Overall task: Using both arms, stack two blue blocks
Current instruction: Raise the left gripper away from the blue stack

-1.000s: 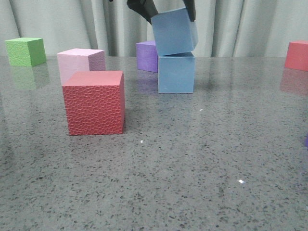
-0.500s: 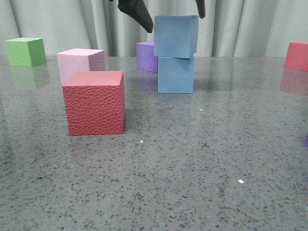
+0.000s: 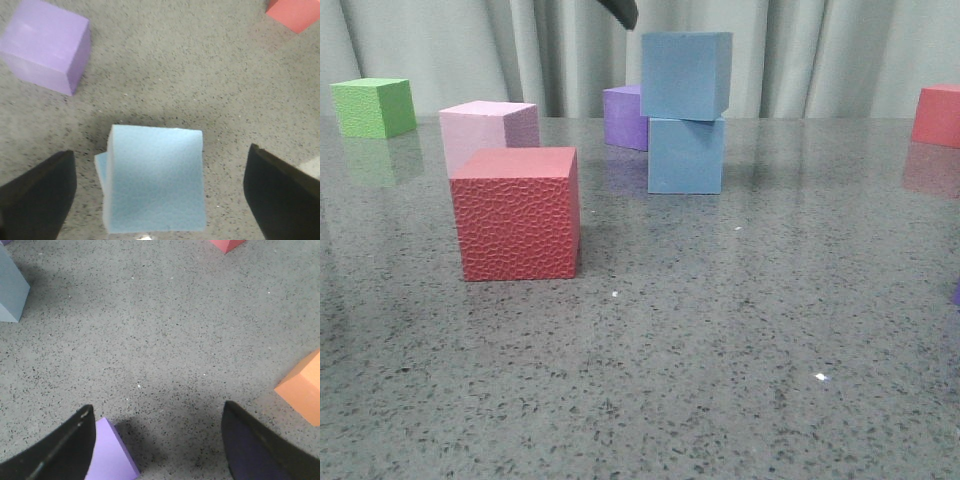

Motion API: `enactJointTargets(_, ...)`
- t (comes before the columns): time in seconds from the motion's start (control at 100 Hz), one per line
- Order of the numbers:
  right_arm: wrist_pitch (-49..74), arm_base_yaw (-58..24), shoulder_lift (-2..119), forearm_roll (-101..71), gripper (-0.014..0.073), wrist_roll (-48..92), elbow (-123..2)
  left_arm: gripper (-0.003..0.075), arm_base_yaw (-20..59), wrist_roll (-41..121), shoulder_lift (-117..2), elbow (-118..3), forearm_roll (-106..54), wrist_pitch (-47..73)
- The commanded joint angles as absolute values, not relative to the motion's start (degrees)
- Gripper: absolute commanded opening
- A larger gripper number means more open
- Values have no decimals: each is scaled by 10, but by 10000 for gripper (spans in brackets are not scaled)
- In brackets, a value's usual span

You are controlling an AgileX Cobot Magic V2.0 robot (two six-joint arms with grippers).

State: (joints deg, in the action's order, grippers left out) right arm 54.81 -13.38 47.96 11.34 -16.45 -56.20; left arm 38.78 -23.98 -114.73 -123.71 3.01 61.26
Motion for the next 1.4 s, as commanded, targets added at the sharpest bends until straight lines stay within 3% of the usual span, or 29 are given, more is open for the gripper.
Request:
enactJointTargets(0.0,517,-131,475,123,529,-161,-576,645,386,-236,-1113,-1274,64,612)
enactJointTargets(0.92,517,-131,475,123,529,-161,-576,643,204,-69,-997,-1271,68,694)
enactJointTargets(1.39,517,-131,475,123,529,-161,-576,642,133,-41,-822,-1049,68,636)
